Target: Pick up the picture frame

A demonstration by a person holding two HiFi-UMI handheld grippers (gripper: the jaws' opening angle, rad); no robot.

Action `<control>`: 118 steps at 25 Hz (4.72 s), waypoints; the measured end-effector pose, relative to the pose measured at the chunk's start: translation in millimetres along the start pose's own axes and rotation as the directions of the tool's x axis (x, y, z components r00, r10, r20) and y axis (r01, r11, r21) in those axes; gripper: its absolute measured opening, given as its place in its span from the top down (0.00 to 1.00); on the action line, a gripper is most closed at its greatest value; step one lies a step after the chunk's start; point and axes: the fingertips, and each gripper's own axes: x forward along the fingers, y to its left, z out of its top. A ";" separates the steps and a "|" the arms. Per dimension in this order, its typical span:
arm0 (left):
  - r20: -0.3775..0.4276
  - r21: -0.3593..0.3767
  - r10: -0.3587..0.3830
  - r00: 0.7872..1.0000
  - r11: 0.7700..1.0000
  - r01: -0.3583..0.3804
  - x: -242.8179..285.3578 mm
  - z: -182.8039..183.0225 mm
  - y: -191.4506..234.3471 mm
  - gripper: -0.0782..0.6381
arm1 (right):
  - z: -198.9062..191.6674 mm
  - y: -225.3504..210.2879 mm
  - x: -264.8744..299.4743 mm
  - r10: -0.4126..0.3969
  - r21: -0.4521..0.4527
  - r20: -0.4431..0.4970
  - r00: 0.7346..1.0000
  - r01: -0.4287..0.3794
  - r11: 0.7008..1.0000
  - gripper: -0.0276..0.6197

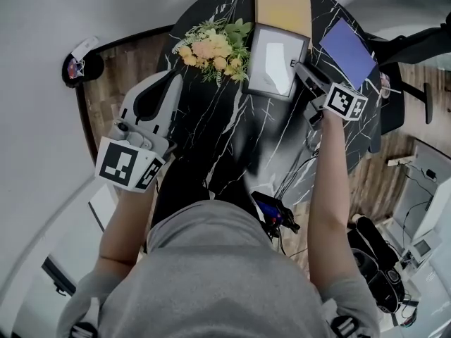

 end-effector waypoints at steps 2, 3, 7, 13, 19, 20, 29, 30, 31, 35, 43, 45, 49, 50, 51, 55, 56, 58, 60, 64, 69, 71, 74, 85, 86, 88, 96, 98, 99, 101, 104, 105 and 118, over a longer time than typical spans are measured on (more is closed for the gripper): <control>-0.001 0.002 -0.002 1.000 1.000 0.002 0.4 -0.2 0.5 0.88 | -4.3 0.7 7.0 0.031 0.014 -0.039 0.999 -0.030 0.999 0.66; -0.002 0.002 -0.003 1.000 1.000 0.003 0.3 -0.7 0.9 0.88 | -6.4 1.2 10.3 0.043 0.016 -0.061 0.997 -0.043 0.999 0.64; -0.009 -0.001 0.002 1.000 1.000 -0.002 -0.4 -3.0 4.8 0.88 | -8.8 2.4 21.3 0.088 0.026 -0.128 0.988 -0.085 0.996 0.64; -0.014 -0.004 0.012 1.000 1.000 -0.012 -0.5 -5.6 9.9 0.88 | -7.7 12.9 35.7 0.203 0.094 -0.214 0.955 -0.187 0.978 0.64; -0.019 -0.005 0.016 1.000 1.000 -0.017 0.2 -8.5 10.1 0.88 | -10.2 17.5 41.2 0.246 0.143 -0.268 0.931 -0.214 0.966 0.73; -0.017 -0.005 0.017 1.000 1.000 -0.018 0.2 -8.0 10.2 0.88 | -9.0 26.0 43.2 0.299 0.159 -0.252 0.920 -0.265 0.951 0.74; 0.014 -0.013 0.021 1.000 1.000 -0.021 6.1 2.5 3.0 0.88 | 3.7 42.8 33.3 0.411 0.207 -0.124 0.903 -0.382 0.901 0.86; 0.016 -0.011 0.015 1.000 1.000 -0.015 7.6 3.4 0.0 0.88 | 5.8 44.3 32.1 0.417 0.209 -0.105 0.903 -0.390 0.897 0.86; 0.017 -0.009 0.008 1.000 1.000 -0.008 8.9 3.8 -3.0 0.88 | 7.1 45.8 30.9 0.423 0.211 -0.090 0.901 -0.398 0.893 0.86; 0.026 -0.009 -0.004 1.000 1.000 0.004 11.6 6.5 -13.5 0.88 | 11.9 52.0 22.5 0.434 0.202 -0.043 0.900 -0.418 0.886 0.87; 0.037 0.003 -0.021 0.999 1.000 0.021 11.7 12.8 -27.9 0.88 | 25.7 60.9 2.3 0.420 0.147 0.031 0.907 -0.420 0.896 0.88; 0.040 0.008 -0.023 0.999 1.000 0.022 9.9 14.8 -31.0 0.88 | 29.0 62.5 -4.5 0.416 0.138 0.053 0.908 -0.419 0.897 0.89; 0.054 0.020 -0.025 0.998 1.000 0.024 4.8 21.4 -37.9 0.88 | 38.4 72.7 -20.6 0.436 0.128 0.100 0.894 -0.446 0.886 0.89; 0.056 0.023 -0.024 0.998 0.999 0.023 3.1 22.7 -39.7 0.88 | 41.0 76.7 -25.0 0.443 0.127 0.114 0.889 -0.456 0.881 0.89; 0.058 0.026 -0.024 0.998 0.999 0.023 1.2 23.8 -41.6 0.88 | 43.6 81.1 -29.2 0.451 0.124 0.126 0.884 -0.465 0.876 0.89; 0.068 0.035 -0.026 0.997 0.999 0.023 -6.0 26.5 -50.5 0.88 | 50.7 99.1 -44.1 0.480 0.094 0.150 0.865 -0.495 0.864 0.89; 0.071 0.038 -0.027 0.997 0.999 0.024 -7.7 27.6 -53.1 0.88 | 52.1 103.7 -47.9 0.486 0.089 0.154 0.860 -0.502 0.860 0.89; 0.079 0.045 -0.029 0.996 0.999 0.026 -11.8 30.6 -58.5 0.88 | 55.0 114.6 -56.0 0.499 0.076 0.163 0.851 -0.515 0.854 0.89; 0.088 0.050 -0.030 0.996 0.998 0.026 -17.0 33.5 -63.9 0.88 | 57.0 126.8 -64.6 0.515 0.057 0.172 0.840 -0.531 0.846 0.89; 0.105 0.063 -0.034 0.994 0.998 0.027 -29.3 38.0 -75.2 0.88 | 59.8 146.5 -84.7 0.540 0.016 0.193 0.819 -0.553 0.833 0.89; 0.128 0.079 -0.025 0.991 0.997 0.015 -41.6 44.3 -79.7 0.88 | 62.6 165.0 -103.1 0.568 -0.015 0.209 0.796 -0.578 0.816 0.89; 0.135 0.085 -0.022 0.991 0.996 0.011 -46.3 47.0 -81.3 0.88 | 62.3 170.8 -110.2 0.571 -0.020 0.211 0.793 -0.580 0.814 0.89; 0.148 0.102 -0.020 0.989 0.995 0.005 -54.8 51.6 -86.5 0.88 | 59.6 184.1 -126.2 0.583 -0.051 0.199 0.787 -0.586 0.809 0.89; 0.181 0.138 -0.028 0.983 0.990 0.003 -83.5 58.3 -113.7 0.88 | 63.6 250.4 -170.3 0.656 -0.183 0.185 0.732 -0.630 0.754 0.89; 0.183 0.137 -0.024 0.983 0.991 -0.001 -86.9 58.4 -114.9 0.88 | 63.6 256.0 -174.1 0.662 -0.193 0.182 0.727 -0.633 0.749 0.89; 0.189 0.132 -0.014 0.982 0.991 -0.011 -94.4 59.2 -116.7 0.88 | 63.2 265.1 -181.1 0.668 -0.215 0.176 0.723 -0.634 0.743 0.89; 0.211 0.143 0.003 0.977 0.989 -0.034 -124.3 54.5 -137.4 0.88 | 46.1 301.2 -217.1 0.705 -0.295 0.154 0.693 -0.649 0.702 0.89; 0.220 0.149 0.003 0.976 0.988 -0.037 -135.2 50.0 -147.5 0.88 | 35.9 312.9 -230.0 0.723 -0.296 0.162 0.671 -0.666 0.685 0.89; 0.220 0.148 0.004 0.975 0.988 -0.037 -137.5 50.3 -150.0 0.88 | 35.2 317.2 -233.4 0.730 -0.287 0.172 0.662 -0.675 0.680 0.89; 0.215 0.142 0.006 0.977 0.989 -0.037 -135.0 54.0 -148.5 0.88 | 41.1 319.1 -231.6 0.731 -0.262 0.188 0.656 -0.683 0.681 0.89; 0.210 0.133 0.008 0.978 0.990 -0.037 -130.8 55.5 -147.6 0.88 | 41.8 315.3 -227.4 0.714 -0.272 0.165 0.681 -0.664 0.696 0.89; 0.212 0.134 0.009 0.977 0.990 -0.038 -131.8 54.8 -149.9 0.88 | 38.5 314.5 -229.1 0.704 -0.289 0.151 0.694 -0.650 0.703 0.89; 0.217 0.125 0.029 0.976 0.991 -0.057 -136.5 50.2 -157.7 0.88 | 30.2 329.0 -249.7 0.744 -0.334 0.119 0.657 -0.679 0.653 0.89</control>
